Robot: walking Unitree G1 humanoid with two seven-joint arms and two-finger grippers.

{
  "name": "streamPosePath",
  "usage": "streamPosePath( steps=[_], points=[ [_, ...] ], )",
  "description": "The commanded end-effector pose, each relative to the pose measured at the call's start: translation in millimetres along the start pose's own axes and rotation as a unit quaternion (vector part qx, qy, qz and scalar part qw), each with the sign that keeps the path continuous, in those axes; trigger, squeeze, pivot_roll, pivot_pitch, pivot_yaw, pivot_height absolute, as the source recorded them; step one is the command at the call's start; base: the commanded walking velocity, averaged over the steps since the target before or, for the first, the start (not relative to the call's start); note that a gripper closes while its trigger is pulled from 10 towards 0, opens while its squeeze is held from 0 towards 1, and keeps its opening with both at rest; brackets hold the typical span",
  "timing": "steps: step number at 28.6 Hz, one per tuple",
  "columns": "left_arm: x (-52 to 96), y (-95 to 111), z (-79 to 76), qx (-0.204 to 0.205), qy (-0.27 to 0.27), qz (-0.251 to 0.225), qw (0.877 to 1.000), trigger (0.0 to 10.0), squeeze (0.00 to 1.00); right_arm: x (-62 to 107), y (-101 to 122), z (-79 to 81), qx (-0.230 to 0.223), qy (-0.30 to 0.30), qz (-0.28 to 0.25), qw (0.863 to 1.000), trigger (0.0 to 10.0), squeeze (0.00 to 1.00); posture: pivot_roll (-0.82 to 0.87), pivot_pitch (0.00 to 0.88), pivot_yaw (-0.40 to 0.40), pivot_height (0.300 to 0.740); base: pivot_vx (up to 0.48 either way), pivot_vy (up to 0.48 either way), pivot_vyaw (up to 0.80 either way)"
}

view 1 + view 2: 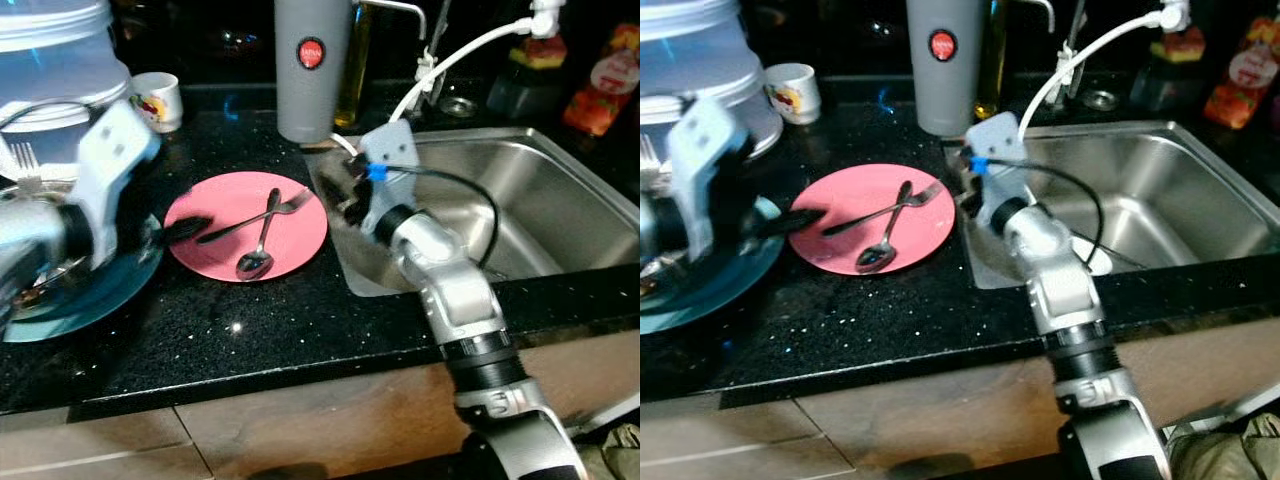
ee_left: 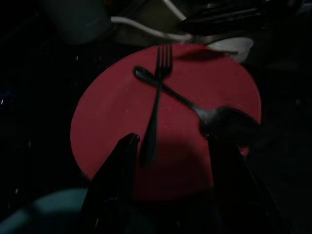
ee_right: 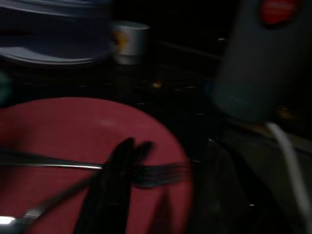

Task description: Kitchen organization

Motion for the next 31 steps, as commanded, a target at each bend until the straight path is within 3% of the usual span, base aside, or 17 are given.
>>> streamPosePath(
  steps=[1, 13, 14, 15, 16, 17, 19, 20, 21, 22, 25, 26, 27, 31],
  points=[
    [4.2, 4, -0.9, -0.009, -0.006, -0.002, 1.000, 10.0, 0.00, -0.6, 0, 6.0, -0.007, 0.014, 0.005, 1.000, 10.0, 1.00, 0.08, 0.094, -0.041, 0.740, 0.000, 0.000, 0.00],
    [13.0, 4, -6.5, -0.012, -0.005, -0.006, 1.000, 10.0, 0.00, -13.6, -7, 31.8, 0.005, 0.054, 0.051, 0.997, 10.0, 1.00, 0.08, 0.096, -0.052, 0.740, 0.000, 0.000, 0.00],
    [14.1, 4, -7.7, -0.013, -0.001, -0.009, 1.000, 10.0, 0.00, -16.1, -10, 37.3, 0.015, 0.061, 0.063, 0.996, 10.0, 0.40, 0.08, 0.097, -0.059, 0.740, 0.000, 0.000, 0.00],
    [7.1, 1, 0.2, -0.003, 0.036, -0.014, 0.999, 10.0, 0.00, -19.9, 0, 35.8, 0.009, 0.047, 0.038, 0.998, 10.0, 0.00, 0.09, 0.095, -0.069, 0.740, 0.000, 0.000, 0.00],
    [7.1, 1, 0.2, -0.003, 0.036, -0.014, 0.999, 10.0, 0.00, -19.9, 0, 35.8, 0.009, 0.047, 0.038, 0.998, 10.0, 0.00, 0.09, 0.095, -0.069, 0.740, 0.000, 0.000, 0.00],
    [-15.7, -1, 15.7, 0.029, 0.095, -0.036, 0.994, 10.0, 0.00, -23.1, 22, 21.9, -0.011, -0.003, -0.023, 1.000, 10.0, 0.00, 0.08, 0.093, -0.065, 0.740, 0.000, 0.000, 0.00],
    [-15.7, -1, 15.7, 0.029, 0.095, -0.036, 0.994, 10.0, 0.00, -23.1, 22, 21.9, -0.011, -0.003, -0.023, 1.000, 10.0, 0.00, 0.08, 0.093, -0.065, 0.740, 0.000, 0.000, 0.00],
    [-17.8, 0, 16.4, 0.032, 0.096, -0.040, 0.994, 10.0, 0.27, -22.9, 23, 20.2, -0.011, -0.007, -0.025, 1.000, 10.0, 0.00, 0.08, 0.093, -0.065, 0.740, 0.000, 0.000, 0.00],
    [-17.8, 0, 16.4, 0.032, 0.096, -0.040, 0.994, 10.0, 0.27, -22.9, 23, 20.2, -0.011, -0.007, -0.025, 1.000, 10.0, 0.00, 0.08, 0.093, -0.065, 0.740, 0.000, 0.000, 0.00],
    [-32.6, 1, 15.5, 0.058, 0.086, -0.054, 0.993, 10.0, 1.00, -19.9, 27, 5.8, 0.003, -0.038, -0.039, 0.999, 10.0, 0.00, 0.07, 0.092, -0.056, 0.740, 0.000, 0.000, 0.00],
    [-71.5, 2, 7.1, 0.100, 0.053, -0.070, 0.991, 10.0, 1.00, -5.0, 34, -34.5, 0.040, -0.113, -0.053, 0.991, 10.0, 0.00, 0.05, 0.092, -0.044, 0.740, 0.000, 0.000, 0.00],
    [-71.5, 2, 7.1, 0.100, 0.053, -0.070, 0.991, 10.0, 1.00, -5.0, 34, -34.5, 0.040, -0.113, -0.053, 0.991, 10.0, 0.00, 0.05, 0.092, -0.044, 0.740, 0.000, 0.000, 0.00],
    [-86.9, -3, 2.4, 0.113, 0.046, -0.061, 0.991, 10.0, 1.00, 6.4, 31, -54.3, 0.052, -0.140, -0.043, 0.988, 10.0, 0.00, 0.04, 0.097, -0.036, 0.740, 0.000, 0.000, 0.00],
    [-103.6, -10, -7.6, 0.138, 0.017, -0.034, 0.990, 10.0, 1.00, 20.8, 25, -76.6, 0.069, -0.170, -0.025, 0.983, 10.0, 0.00, 0.03, 0.099, -0.035, 0.740, 0.000, 0.000, 0.00]
  ],
)
Point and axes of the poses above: a point about 5 cm out from each wrist's last joint towards the gripper, its own x axis pointing back from the gripper into the wrist, its own y axis along the axis of the wrist's last joint, z = x × y, the point moved 2 cm from there along -x, pointing out of the wrist towards the gripper, and after that the axes turned 12 degrees about -x, right-handed, at the moved point
